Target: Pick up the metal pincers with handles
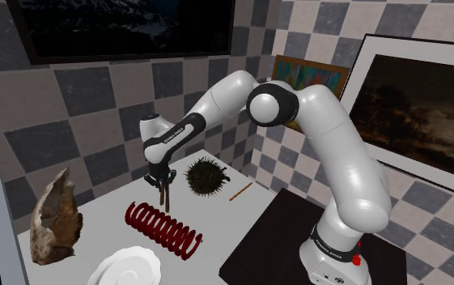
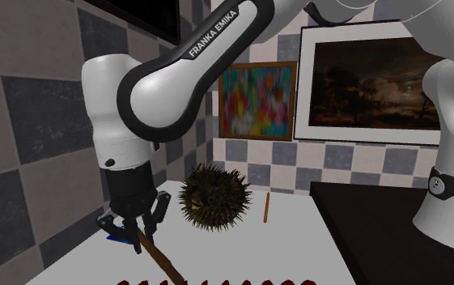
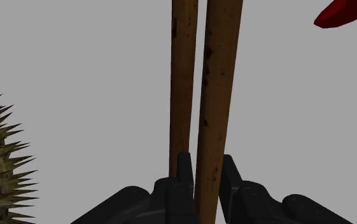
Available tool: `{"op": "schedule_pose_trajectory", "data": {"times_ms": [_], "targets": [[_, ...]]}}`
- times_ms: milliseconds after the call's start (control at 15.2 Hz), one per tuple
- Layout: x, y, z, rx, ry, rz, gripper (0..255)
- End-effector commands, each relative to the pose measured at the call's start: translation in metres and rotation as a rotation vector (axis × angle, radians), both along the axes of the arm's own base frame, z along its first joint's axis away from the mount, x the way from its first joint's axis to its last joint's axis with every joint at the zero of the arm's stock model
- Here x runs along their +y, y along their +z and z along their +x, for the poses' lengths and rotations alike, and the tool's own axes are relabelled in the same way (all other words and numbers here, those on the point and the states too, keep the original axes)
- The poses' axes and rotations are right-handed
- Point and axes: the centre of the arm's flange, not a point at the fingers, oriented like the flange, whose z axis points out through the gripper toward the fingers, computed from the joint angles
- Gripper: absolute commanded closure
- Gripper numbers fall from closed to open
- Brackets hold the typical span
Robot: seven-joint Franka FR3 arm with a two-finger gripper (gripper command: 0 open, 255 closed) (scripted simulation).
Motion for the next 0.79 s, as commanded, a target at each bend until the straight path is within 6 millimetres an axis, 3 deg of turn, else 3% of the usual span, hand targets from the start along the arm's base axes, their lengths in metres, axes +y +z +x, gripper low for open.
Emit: {"op": "schedule_pose_trajectory", "data": {"times_ms": [0, 594, 726], "targets": [[-0.001, 0.012, 0.000, 0.000, 0.000, 0.000, 255], [-0.001, 0.059, 0.000, 0.000, 0.000, 0.000, 255], [-0.001, 0.060, 0.000, 0.000, 0.000, 0.000, 255]]}}
